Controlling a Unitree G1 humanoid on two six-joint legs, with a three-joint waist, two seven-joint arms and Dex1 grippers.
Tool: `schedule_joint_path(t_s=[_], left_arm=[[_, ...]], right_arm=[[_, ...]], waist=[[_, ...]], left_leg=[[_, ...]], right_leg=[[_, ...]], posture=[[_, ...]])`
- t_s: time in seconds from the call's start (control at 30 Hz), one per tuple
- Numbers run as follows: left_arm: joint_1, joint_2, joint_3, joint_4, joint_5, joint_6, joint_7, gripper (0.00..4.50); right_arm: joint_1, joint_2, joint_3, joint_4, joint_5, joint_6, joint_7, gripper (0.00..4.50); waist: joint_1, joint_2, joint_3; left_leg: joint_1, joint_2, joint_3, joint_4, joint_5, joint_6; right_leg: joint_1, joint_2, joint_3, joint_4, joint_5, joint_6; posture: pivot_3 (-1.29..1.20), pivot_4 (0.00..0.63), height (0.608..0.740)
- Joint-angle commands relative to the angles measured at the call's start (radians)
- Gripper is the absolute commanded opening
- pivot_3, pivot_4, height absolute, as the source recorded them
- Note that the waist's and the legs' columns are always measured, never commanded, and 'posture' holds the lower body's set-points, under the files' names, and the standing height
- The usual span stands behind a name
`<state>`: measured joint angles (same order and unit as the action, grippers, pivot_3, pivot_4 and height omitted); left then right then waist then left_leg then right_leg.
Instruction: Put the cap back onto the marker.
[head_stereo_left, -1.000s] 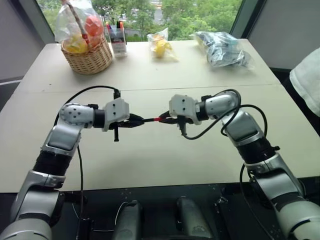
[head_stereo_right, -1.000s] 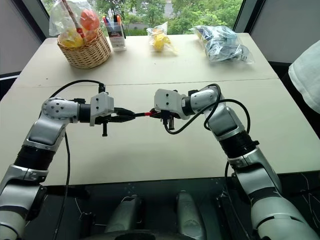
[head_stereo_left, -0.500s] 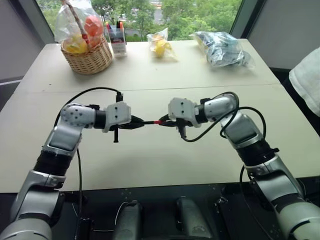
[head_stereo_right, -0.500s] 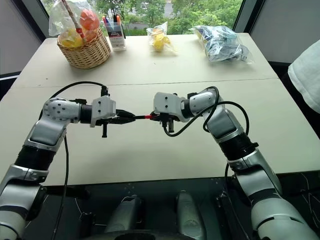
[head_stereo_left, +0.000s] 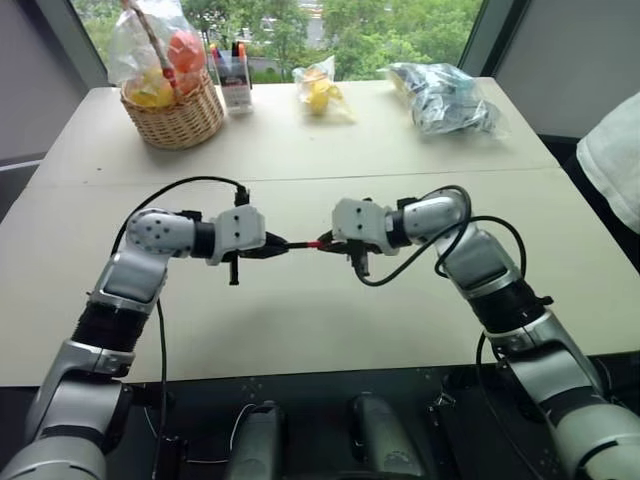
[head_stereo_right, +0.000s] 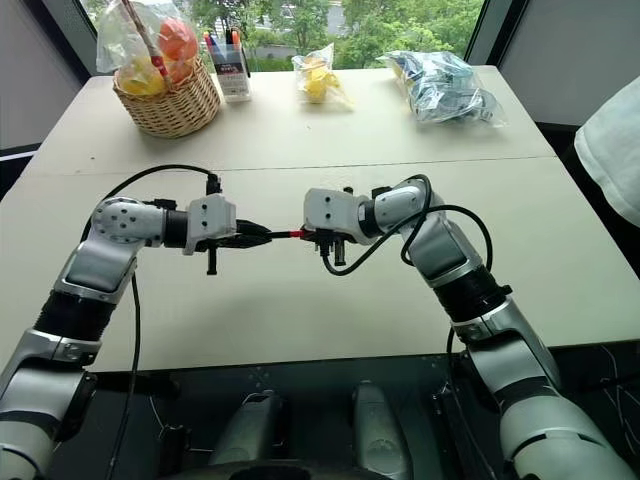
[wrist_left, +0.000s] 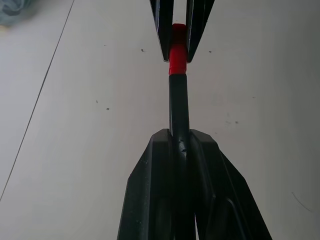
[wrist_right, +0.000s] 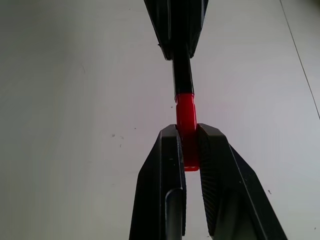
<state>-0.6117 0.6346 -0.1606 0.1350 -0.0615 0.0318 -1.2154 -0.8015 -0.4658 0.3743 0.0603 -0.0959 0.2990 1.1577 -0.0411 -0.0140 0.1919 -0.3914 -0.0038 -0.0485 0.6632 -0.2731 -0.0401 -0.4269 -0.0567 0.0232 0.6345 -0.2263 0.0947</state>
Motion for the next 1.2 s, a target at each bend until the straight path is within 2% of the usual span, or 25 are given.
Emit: schedule_joint_path(t_s=[0.03,0.63,0.9,1.1,1.2], left_arm=[[-0.029,-0.051,0.004,-0.07,-0.047,0.011,0.039,0.0],[-0.042,-0.068,0.021,-0.158,-0.104,0.074,-0.024,0.0],[-0.043,-0.077,0.02,-0.163,-0.09,0.08,-0.005,0.0],[0.001,-0.054,0.037,-0.157,-0.07,0.064,0.011,0.0],[0.052,-0.033,0.059,-0.182,-0.076,0.08,0.022,0.0]], right_arm=[[-0.033,0.089,0.029,-0.101,0.071,-0.044,0.013,0.05],[-0.043,0.1,-0.003,-0.095,0.107,-0.121,0.119,0.05],[-0.049,0.111,-0.005,-0.085,0.091,-0.126,0.117,0.05],[-0.029,0.071,-0.016,-0.054,0.055,-0.157,0.11,0.05],[-0.019,0.039,-0.023,-0.02,0.028,-0.189,0.101,1.28]], waist=[[0.0,0.0,0.0],[0.0,0.0,0.0],[0.0,0.0,0.0],[0.0,0.0,0.0],[-0.001,0.0,0.0]], left_leg=[[0.0,0.0,0.0,0.0,0.0,0.0],[0.0,0.0,0.0,0.0,0.0,0.0],[0.0,0.0,0.0,0.0,0.0,0.0],[0.0,0.0,0.0,0.0,0.0,0.0],[0.0,0.0,0.0,0.0,0.0,0.0]], right_leg=[[0.0,0.0,0.0,0.0,0.0,0.0],[0.0,0.0,0.0,0.0,0.0,0.0],[0.0,0.0,0.0,0.0,0.0,0.0],[0.0,0.0,0.0,0.0,0.0,0.0],[0.0,0.0,0.0,0.0,0.0,0.0]], posture=[[0.0,0.15,0.74],[0.0,0.15,0.74],[0.0,0.15,0.74],[0.0,0.15,0.74],[0.0,0.15,0.74]])
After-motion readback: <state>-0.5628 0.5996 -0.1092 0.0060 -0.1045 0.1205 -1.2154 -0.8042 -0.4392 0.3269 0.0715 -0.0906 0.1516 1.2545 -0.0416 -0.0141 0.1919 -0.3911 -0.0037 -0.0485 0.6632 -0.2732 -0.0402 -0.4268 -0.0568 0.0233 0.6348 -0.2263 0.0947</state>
